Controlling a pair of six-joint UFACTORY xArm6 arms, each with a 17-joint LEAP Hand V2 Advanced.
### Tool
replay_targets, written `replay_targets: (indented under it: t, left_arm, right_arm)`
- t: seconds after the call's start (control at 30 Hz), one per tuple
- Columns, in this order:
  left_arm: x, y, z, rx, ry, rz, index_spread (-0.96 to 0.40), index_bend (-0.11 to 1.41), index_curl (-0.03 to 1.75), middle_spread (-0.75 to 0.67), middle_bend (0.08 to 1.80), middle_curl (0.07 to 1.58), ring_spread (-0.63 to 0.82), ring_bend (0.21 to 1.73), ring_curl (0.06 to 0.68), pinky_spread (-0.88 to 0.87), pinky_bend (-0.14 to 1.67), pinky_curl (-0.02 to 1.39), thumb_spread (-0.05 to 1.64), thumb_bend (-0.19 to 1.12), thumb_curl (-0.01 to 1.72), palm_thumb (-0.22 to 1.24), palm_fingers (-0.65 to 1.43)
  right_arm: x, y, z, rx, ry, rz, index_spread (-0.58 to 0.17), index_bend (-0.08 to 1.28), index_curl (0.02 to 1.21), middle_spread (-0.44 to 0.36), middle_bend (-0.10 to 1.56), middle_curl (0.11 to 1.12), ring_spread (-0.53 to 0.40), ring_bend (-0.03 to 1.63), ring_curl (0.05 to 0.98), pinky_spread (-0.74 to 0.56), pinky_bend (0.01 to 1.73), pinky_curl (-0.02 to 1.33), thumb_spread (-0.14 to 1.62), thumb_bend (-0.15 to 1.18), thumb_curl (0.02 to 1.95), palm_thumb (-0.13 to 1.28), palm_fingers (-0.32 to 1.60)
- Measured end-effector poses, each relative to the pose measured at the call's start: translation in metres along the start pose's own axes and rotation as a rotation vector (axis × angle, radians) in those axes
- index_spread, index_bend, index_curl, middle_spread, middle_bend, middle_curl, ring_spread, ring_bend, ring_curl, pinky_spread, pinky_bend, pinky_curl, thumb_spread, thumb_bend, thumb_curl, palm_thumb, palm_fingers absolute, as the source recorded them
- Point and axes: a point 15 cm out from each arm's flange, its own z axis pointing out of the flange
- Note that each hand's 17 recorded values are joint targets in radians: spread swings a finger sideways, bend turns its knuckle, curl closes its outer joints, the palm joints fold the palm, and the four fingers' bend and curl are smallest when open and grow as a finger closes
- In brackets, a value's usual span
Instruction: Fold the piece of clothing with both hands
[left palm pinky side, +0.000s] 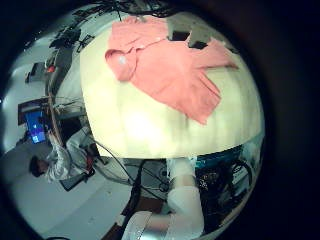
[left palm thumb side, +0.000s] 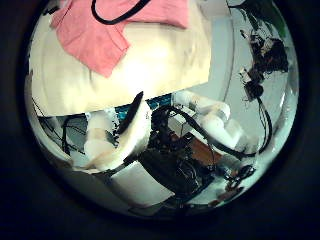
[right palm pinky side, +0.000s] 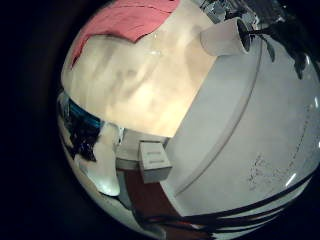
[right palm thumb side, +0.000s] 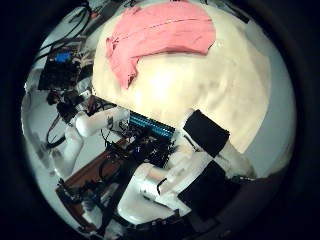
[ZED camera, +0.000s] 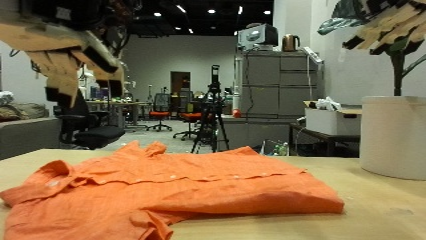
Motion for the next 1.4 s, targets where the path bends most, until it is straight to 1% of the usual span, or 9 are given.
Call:
replay_targets:
  t: [0.13,0.37,0.63,0.8,0.93,1.0,1.1,1.17,1.4]
  left_arm:
    - [-0.002,0.003,-0.003,0.01,0.002,-0.003,0.11,0.17,0.34,0.2,0.19,0.34,0.31,0.54,0.187,0.26,0.28,0.31,1.18,-0.02,0.28,0.37,0.21]
    - [0.001,0.005,0.002,0.003,-0.011,0.021,0.11,0.17,0.34,0.18,0.22,0.36,0.31,0.53,0.184,0.26,0.26,0.31,1.17,-0.02,0.28,0.37,0.23]
    - [0.008,-0.006,0.038,0.007,-0.043,0.094,0.11,0.17,0.33,0.19,0.21,0.36,0.32,0.52,0.181,0.26,0.25,0.31,1.16,-0.02,0.29,0.38,0.23]
    - [0.014,-0.018,0.062,0.053,-0.085,0.157,0.13,0.16,0.33,0.19,0.19,0.36,0.33,0.53,0.185,0.27,0.25,0.31,1.12,-0.03,0.29,0.37,0.22]
    - [0.017,-0.035,0.077,0.098,-0.113,0.187,0.14,0.16,0.32,0.22,0.18,0.34,0.35,0.54,0.186,0.27,0.28,0.32,1.05,-0.04,0.29,0.34,0.19]
    - [0.014,-0.046,0.088,0.12,-0.155,0.201,0.15,0.17,0.32,0.24,0.18,0.34,0.36,0.54,0.186,0.28,0.29,0.33,1.01,-0.04,0.29,0.31,0.18]
    - [0.015,-0.057,0.097,0.134,-0.19,0.216,0.15,0.16,0.32,0.24,0.18,0.33,0.37,0.54,0.187,0.28,0.3,0.33,0.99,-0.04,0.3,0.3,0.17]
    - [0.015,-0.062,0.107,0.117,-0.209,0.224,0.15,0.16,0.32,0.25,0.19,0.33,0.38,0.55,0.188,0.29,0.33,0.33,0.96,-0.04,0.3,0.28,0.18]
    - [0.017,-0.073,0.139,0.01,-0.241,0.234,0.18,0.14,0.3,0.27,0.2,0.33,0.41,0.58,0.194,0.29,0.34,0.33,0.92,-0.03,0.3,0.26,0.17]
  right_arm:
    - [-0.01,-0.01,-0.005,0.005,0.011,-0.038,-0.325,0.17,0.29,-0.012,0.2,0.34,0.18,0.39,0.232,0.35,0.35,0.29,1.27,-0.01,0.3,0.61,0.27]
    - [-0.015,-0.006,-0.014,0.017,0.009,-0.046,-0.334,0.17,0.29,-0.025,0.2,0.34,0.184,0.38,0.228,0.35,0.36,0.29,1.27,-0.01,0.3,0.61,0.27]
    - [-0.018,-0.004,-0.005,-0.021,-0.007,-0.032,-0.333,0.17,0.3,0.002,0.2,0.34,0.196,0.38,0.225,0.36,0.36,0.29,1.27,-0.01,0.3,0.61,0.29]
    - [-0.017,-0.005,-0.002,-0.04,-0.012,-0.002,-0.333,0.17,0.3,0.025,0.2,0.35,0.203,0.38,0.224,0.37,0.36,0.28,1.27,-0.01,0.29,0.62,0.3]
    - [-0.015,-0.004,-0.001,-0.042,-0.015,0.009,-0.331,0.17,0.3,0.04,0.2,0.35,0.205,0.37,0.222,0.38,0.35,0.28,1.28,-0.01,0.29,0.63,0.31]
    - [-0.015,-0.004,0.0,-0.043,-0.015,0.009,-0.329,0.17,0.3,0.046,0.2,0.35,0.209,0.37,0.221,0.38,0.35,0.28,1.28,-0.01,0.29,0.63,0.3]
    - [-0.015,-0.004,0.0,-0.044,-0.015,0.009,-0.324,0.17,0.3,0.055,0.2,0.35,0.212,0.37,0.221,0.38,0.35,0.28,1.28,-0.01,0.29,0.63,0.3]
    - [-0.015,-0.005,0.001,-0.045,-0.015,0.009,-0.322,0.17,0.31,0.06,0.2,0.35,0.216,0.36,0.219,0.38,0.35,0.28,1.28,-0.01,0.29,0.64,0.3]
    - [-0.018,-0.002,0.027,-0.103,-0.025,0.001,-0.321,0.18,0.31,0.082,0.2,0.35,0.239,0.33,0.208,0.37,0.35,0.28,1.28,-0.01,0.29,0.65,0.29]
